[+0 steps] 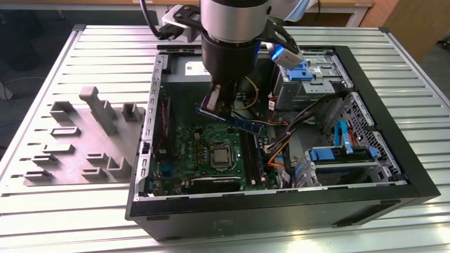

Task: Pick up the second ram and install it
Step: 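Insert the second ram into the second slot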

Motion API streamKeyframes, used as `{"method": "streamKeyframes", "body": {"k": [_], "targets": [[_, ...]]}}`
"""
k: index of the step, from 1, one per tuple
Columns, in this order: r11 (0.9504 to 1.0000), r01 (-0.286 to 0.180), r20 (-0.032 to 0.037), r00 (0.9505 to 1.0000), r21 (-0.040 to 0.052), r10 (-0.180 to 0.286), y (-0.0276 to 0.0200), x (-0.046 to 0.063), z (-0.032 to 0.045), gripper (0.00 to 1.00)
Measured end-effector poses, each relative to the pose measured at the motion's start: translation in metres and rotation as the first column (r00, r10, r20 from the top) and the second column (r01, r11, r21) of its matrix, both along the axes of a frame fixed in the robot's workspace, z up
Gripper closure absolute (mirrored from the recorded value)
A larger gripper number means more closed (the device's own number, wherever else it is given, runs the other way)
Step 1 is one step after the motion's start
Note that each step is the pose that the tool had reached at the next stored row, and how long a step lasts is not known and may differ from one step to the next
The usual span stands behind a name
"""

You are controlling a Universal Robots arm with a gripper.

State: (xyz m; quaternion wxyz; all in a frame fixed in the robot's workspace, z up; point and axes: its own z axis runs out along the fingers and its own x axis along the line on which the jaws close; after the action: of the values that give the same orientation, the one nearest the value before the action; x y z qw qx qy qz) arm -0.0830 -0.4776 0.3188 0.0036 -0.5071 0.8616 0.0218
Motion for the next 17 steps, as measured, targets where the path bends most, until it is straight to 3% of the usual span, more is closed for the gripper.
{"method": "streamKeyframes", "body": {"k": [5,9,13,17], "targets": [[0.9958,0.091,0.0000,0.9958,0.0000,-0.091,0.0000,0.0000,-0.0008,0.88],[0.9866,0.163,0.0000,0.9866,0.0000,-0.163,0.0000,0.0000,-0.0012,0.88],[0.9720,0.235,0.0001,0.9720,-0.0002,-0.235,0.0000,0.0000,-0.0015,0.88],[0.9525,0.305,0.0000,0.9525,-0.0005,-0.305,0.0000,0.0000,-0.0018,0.88]]}}
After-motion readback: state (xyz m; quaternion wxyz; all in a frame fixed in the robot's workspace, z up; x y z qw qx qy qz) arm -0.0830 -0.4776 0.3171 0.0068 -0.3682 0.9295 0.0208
